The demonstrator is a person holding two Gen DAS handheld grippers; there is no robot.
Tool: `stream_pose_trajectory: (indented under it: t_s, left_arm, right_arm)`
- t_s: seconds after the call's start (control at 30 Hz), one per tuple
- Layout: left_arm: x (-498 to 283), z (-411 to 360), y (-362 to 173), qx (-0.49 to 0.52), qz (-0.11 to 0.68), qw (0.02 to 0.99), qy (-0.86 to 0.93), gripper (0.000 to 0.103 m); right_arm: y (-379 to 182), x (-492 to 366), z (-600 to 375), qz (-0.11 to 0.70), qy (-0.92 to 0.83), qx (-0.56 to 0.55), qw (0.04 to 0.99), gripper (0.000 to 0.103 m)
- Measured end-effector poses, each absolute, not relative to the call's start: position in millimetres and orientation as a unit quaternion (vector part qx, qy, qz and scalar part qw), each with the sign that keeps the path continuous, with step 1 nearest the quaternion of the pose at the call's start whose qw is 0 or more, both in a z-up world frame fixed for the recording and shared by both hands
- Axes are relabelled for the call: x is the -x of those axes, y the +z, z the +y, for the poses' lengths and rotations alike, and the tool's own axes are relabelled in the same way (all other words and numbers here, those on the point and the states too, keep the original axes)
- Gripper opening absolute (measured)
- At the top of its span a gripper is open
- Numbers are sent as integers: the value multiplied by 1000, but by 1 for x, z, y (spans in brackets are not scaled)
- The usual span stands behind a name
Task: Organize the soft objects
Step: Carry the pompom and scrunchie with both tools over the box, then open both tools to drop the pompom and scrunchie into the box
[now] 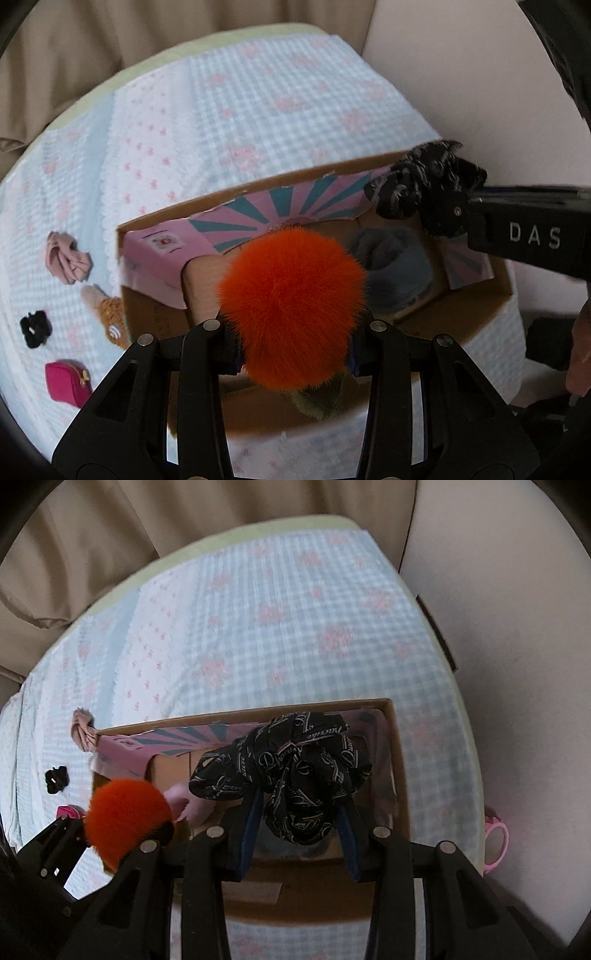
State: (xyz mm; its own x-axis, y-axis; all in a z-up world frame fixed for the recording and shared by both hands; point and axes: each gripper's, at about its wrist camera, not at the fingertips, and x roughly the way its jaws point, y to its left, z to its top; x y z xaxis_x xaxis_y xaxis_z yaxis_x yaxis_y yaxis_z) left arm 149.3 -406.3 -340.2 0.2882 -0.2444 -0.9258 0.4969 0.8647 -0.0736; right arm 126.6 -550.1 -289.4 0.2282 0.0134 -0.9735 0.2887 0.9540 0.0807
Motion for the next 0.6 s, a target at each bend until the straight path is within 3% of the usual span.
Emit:
stream_pose_trajectory:
  t_s: [0.17, 0.2, 0.23, 0.27, 0.3, 0.33, 0.37, 0.6]
  left_arm:
    - [-157, -417, -362, -144, 570, 773, -240, 35]
    - [-157, -419, -365, -148, 575, 768, -242, 36]
    - [-156, -420, -368, -152, 581, 761, -246, 46]
    - [-155, -421, -369, -155, 585, 756, -251, 74]
    - [-154, -421, -369, -160, 583, 756, -252, 91]
    - [-152, -421, -368, -170, 578, 758, -249, 103]
    - [-151, -420, -367, -182, 574, 762, -240, 103]
    - [-154, -410, -370, -177, 579, 759, -240, 103]
  right_arm:
    - [-307, -140, -553, 636, -80, -129, 757, 36]
    - [-310, -142, -553, 641, -77, -133, 752, 40]
    - [-314, -144, -555, 645, -73, -145, 747, 45]
    - [-315, -143, -556, 644, -74, -153, 746, 59]
    - [-315, -143, -558, 640, -75, -162, 747, 70]
    - [-314, -141, -560, 630, -73, -173, 753, 97]
    - [-313, -140, -560, 625, -71, -178, 757, 103]
    - [-315, -136, -556, 626, -64, -171, 758, 103]
